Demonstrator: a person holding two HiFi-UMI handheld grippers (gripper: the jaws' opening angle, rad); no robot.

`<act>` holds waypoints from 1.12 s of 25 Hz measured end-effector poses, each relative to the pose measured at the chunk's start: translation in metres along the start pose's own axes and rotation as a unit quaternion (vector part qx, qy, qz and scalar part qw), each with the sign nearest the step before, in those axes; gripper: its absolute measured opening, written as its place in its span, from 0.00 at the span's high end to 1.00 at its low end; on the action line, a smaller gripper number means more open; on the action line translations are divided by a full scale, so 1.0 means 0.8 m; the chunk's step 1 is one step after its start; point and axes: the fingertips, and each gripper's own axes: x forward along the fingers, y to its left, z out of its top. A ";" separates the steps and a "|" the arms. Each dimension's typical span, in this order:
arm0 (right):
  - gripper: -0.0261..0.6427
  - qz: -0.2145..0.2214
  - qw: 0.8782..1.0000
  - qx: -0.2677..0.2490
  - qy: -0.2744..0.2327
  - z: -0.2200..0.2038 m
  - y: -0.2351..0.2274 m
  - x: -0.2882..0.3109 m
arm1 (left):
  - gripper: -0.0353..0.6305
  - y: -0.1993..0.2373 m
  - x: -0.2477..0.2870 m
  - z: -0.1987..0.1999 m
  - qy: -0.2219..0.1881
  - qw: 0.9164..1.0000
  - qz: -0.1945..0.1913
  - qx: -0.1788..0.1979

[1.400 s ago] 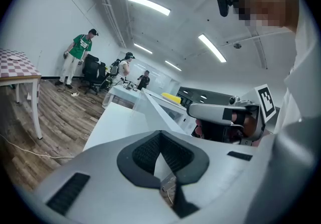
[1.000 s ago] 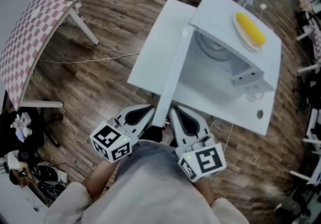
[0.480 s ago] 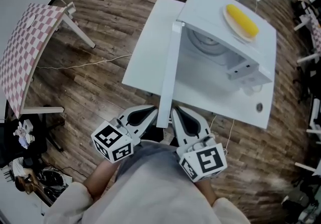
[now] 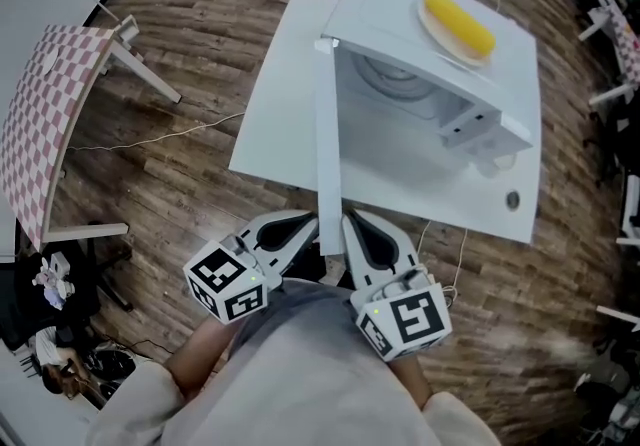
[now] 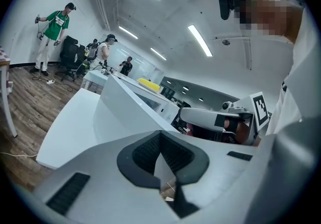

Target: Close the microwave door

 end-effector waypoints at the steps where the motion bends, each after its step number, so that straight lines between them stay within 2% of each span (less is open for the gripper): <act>1: 0.93 -0.002 1.000 0.002 0.000 0.000 -0.004 -0.003 | 0.92 -0.003 0.004 0.000 0.003 1.000 -0.003 0.001; 6: 0.93 -0.017 1.000 0.011 -0.003 0.002 -0.028 -0.015 | 0.92 -0.017 0.026 0.000 0.015 1.000 -0.011 0.017; 14: 0.93 -0.037 0.999 0.022 -0.003 0.002 -0.064 -0.036 | 0.92 -0.034 0.056 -0.001 0.023 0.999 -0.026 0.009; 28: 0.93 -0.047 0.999 0.026 -0.006 0.012 -0.112 -0.060 | 0.92 -0.063 0.108 0.003 0.034 0.999 -0.038 0.011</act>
